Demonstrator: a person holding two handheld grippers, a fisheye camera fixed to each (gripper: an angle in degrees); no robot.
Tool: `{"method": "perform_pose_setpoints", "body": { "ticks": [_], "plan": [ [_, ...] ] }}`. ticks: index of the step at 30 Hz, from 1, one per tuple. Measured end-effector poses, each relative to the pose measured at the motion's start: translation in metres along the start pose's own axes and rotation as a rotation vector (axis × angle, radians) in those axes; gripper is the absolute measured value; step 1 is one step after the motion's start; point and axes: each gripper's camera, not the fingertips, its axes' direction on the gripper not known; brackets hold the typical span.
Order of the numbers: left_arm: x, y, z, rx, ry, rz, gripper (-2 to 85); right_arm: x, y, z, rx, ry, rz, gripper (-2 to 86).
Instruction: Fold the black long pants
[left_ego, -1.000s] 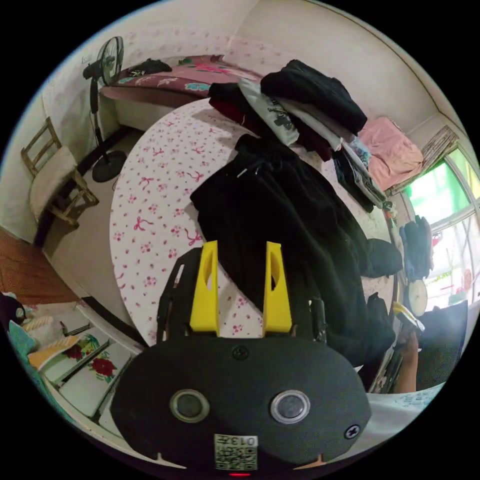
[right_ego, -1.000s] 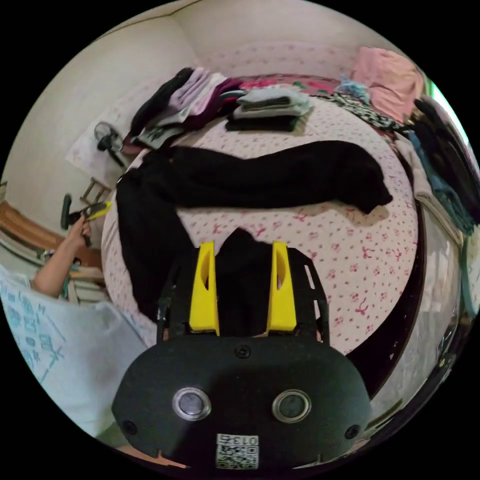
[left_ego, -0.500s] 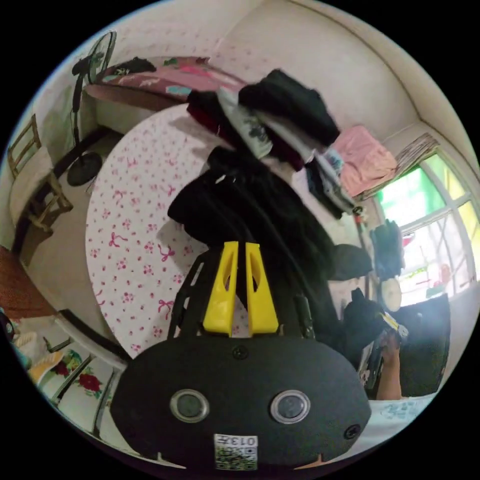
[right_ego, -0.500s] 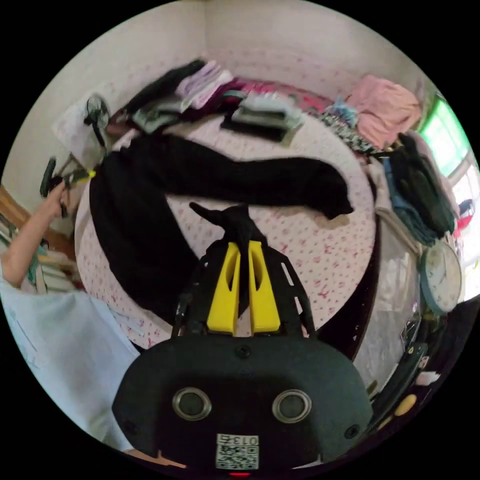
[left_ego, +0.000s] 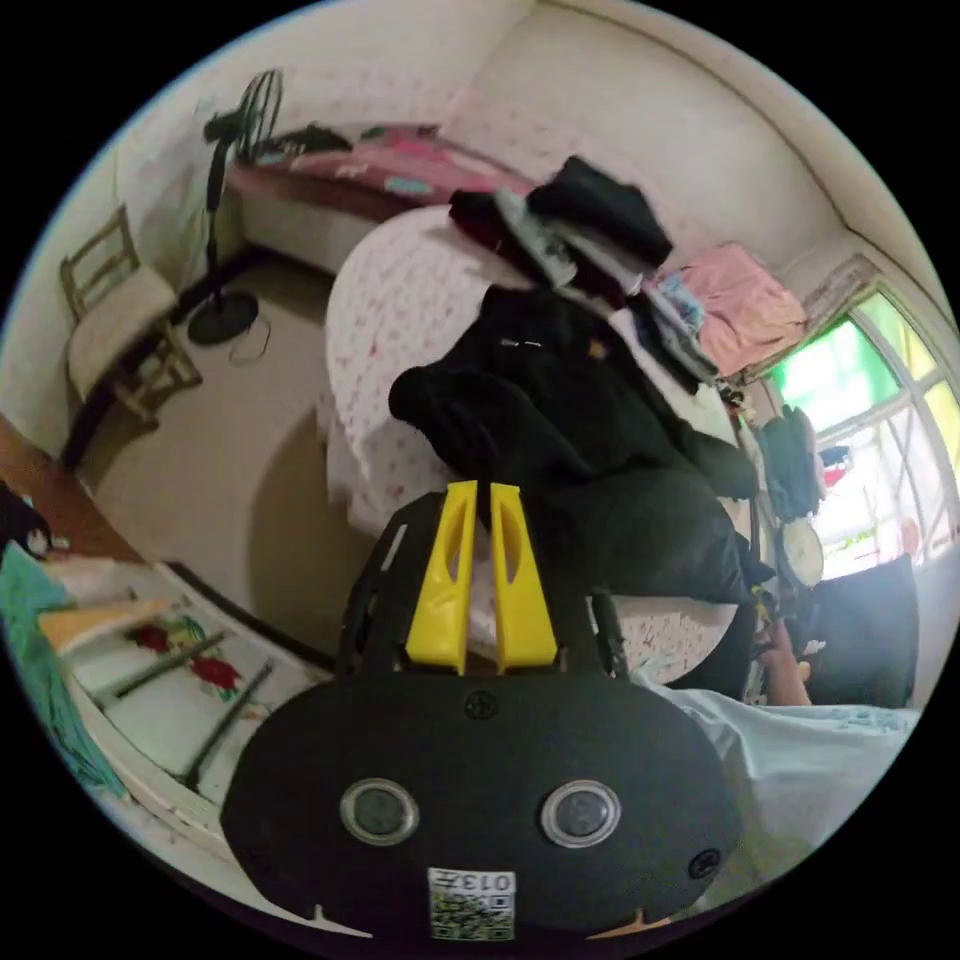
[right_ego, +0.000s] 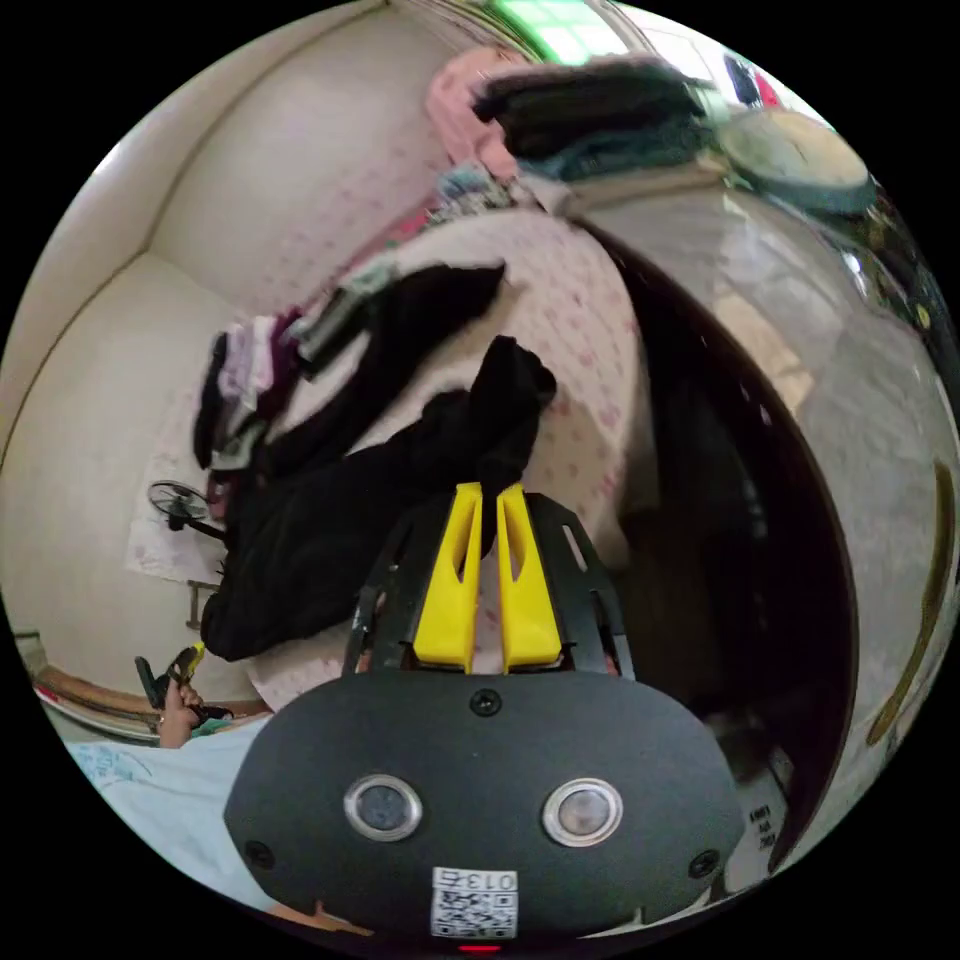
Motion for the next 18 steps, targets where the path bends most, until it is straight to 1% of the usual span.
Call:
{"method": "perform_pose_setpoints", "body": {
  "ticks": [1,3,5,7,8,9,10,12,13,14,16,17,18],
  "plan": [
    [-0.011,0.01,0.011,-0.016,0.01,-0.058,0.0,0.01,0.007,0.007,-0.062,0.042,0.031,3.0],
    [-0.019,0.02,0.015,0.008,0.029,-0.117,-0.2,0.019,0.012,0.006,-0.065,0.048,0.057,3.1],
    [-0.015,0.022,0.01,0.036,0.041,-0.091,-0.2,0.022,0.007,-0.003,-0.068,0.038,0.042,3.7],
    [0.008,0.017,-0.003,0.075,-0.015,0.042,-0.1,0.019,0.002,-0.011,-0.081,0.055,-0.01,4.4],
    [0.015,0.015,-0.004,0.079,-0.012,0.089,-0.1,0.018,0.0,-0.018,-0.074,0.085,-0.016,5.1],
    [0.032,0.012,-0.004,0.068,0.005,0.193,0.0,0.019,-0.001,-0.022,-0.066,0.1,-0.015,5.5],
    [0.048,0.009,0.002,0.03,0.017,0.292,0.3,0.02,-0.001,-0.03,-0.038,0.126,-0.01,6.3],
    [0.074,0.008,0.02,-0.059,-0.006,0.417,1.0,0.016,-0.002,-0.04,0.005,0.181,-0.02,7.6],
    [0.092,0.01,0.035,-0.114,-0.041,0.494,1.6,0.009,-0.004,-0.043,0.007,0.23,-0.063,8.6],
    [0.1,0.011,0.043,-0.136,-0.056,0.524,1.9,-0.003,-0.006,-0.042,-0.001,0.296,-0.124,9.3],
    [0.133,0.016,0.072,-0.22,-0.052,0.64,3.3,-0.023,-0.009,-0.036,-0.01,0.357,-0.234,9.9],
    [0.14,0.018,0.078,-0.238,-0.055,0.665,3.8,-0.033,-0.011,-0.03,-0.016,0.381,-0.287,10.2],
    [0.155,0.02,0.09,-0.266,-0.059,0.712,4.7,-0.037,-0.013,-0.026,-0.02,0.392,-0.308,10.2]
  ]
}}
